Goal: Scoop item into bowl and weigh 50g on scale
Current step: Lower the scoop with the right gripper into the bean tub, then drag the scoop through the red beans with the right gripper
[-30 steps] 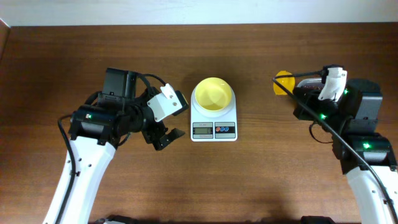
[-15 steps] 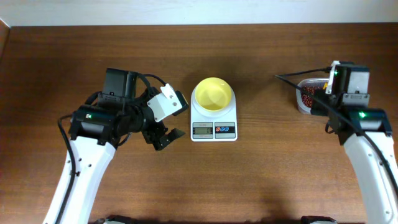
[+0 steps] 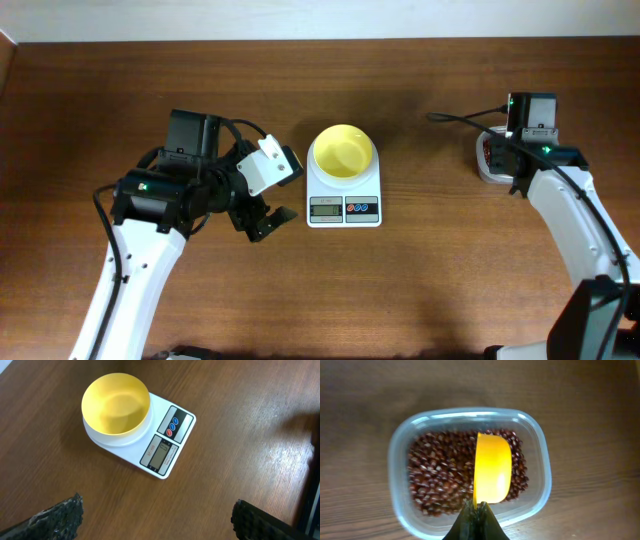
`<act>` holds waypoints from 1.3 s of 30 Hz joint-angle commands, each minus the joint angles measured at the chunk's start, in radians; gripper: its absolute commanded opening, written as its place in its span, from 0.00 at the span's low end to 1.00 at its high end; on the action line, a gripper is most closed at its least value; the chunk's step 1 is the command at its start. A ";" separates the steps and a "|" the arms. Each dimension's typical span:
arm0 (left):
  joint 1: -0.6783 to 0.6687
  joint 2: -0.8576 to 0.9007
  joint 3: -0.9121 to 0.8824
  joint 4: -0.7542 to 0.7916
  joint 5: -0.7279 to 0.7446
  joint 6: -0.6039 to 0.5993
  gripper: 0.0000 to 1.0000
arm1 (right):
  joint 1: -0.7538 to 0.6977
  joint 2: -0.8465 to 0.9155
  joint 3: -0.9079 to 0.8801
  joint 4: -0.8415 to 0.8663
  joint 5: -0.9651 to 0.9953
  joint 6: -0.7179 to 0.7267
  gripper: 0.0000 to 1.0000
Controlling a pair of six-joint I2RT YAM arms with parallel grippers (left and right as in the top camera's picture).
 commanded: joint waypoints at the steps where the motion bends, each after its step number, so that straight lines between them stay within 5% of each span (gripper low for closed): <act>1: -0.002 0.002 -0.009 0.001 0.018 -0.012 0.99 | -0.003 0.012 0.019 0.008 0.073 -0.070 0.04; 15: -0.002 0.002 -0.009 0.001 0.018 -0.012 0.99 | -0.003 0.086 0.019 0.003 0.098 -0.084 0.04; 39: -0.002 0.002 -0.009 0.001 0.018 -0.013 0.99 | -0.299 0.087 0.019 -0.042 -0.630 0.187 0.04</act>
